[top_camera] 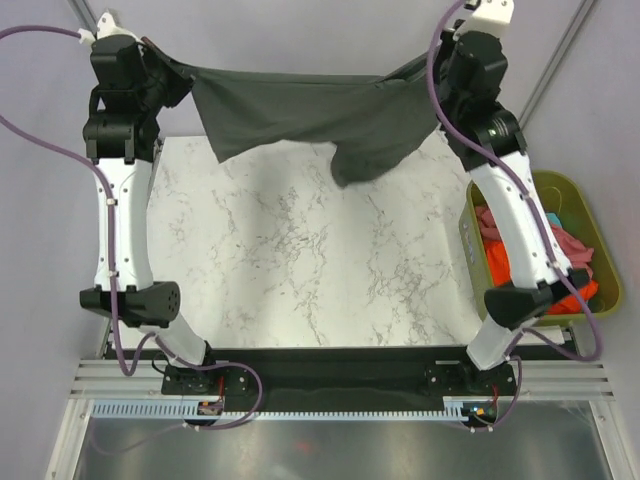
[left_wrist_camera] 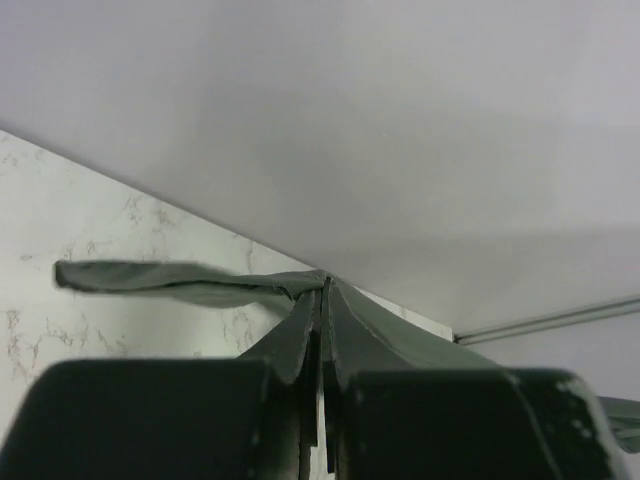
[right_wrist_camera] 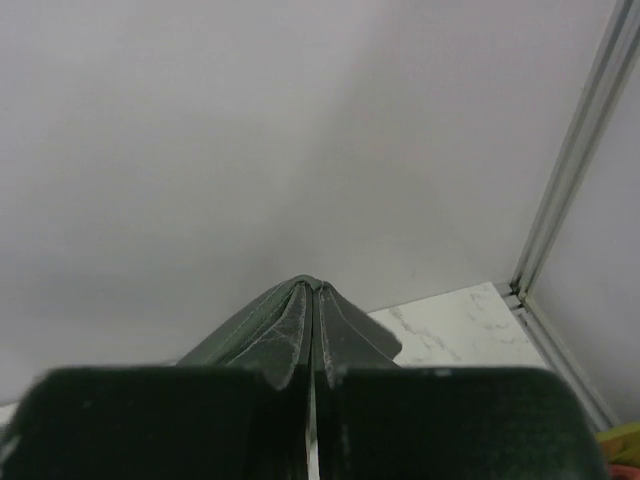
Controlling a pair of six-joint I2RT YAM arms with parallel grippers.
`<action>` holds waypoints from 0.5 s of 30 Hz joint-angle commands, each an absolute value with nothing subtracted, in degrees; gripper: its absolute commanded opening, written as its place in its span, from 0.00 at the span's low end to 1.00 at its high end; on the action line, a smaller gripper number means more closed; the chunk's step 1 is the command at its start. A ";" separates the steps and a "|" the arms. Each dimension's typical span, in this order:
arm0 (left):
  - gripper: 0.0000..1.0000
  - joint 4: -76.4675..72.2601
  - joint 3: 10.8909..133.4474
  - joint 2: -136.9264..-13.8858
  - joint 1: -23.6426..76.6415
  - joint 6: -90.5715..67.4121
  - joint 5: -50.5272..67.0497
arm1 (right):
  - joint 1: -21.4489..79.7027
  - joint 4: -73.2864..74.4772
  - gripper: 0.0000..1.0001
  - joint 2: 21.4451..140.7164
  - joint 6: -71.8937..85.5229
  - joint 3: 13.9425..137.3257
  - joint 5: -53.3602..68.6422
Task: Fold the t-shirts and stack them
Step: Flatten the tshirt out
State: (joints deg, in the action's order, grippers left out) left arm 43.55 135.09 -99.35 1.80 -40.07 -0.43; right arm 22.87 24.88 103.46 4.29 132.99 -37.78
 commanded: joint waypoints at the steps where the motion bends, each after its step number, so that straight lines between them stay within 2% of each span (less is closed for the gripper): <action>1: 0.02 42.19 127.21 -91.97 1.85 -41.22 1.50 | 23.91 21.09 0.00 89.78 6.32 123.11 -33.06; 10: 0.02 39.38 85.64 -71.73 1.85 -40.51 -1.83 | 24.00 24.51 0.00 63.40 21.85 76.88 -24.26; 11: 0.02 38.77 78.82 -68.76 1.85 -40.60 -2.45 | 23.99 25.22 0.00 61.72 23.62 73.60 -23.82; 15: 0.02 38.85 65.51 -65.22 1.85 -38.59 -4.39 | 24.00 29.87 0.00 56.35 31.89 58.48 -17.61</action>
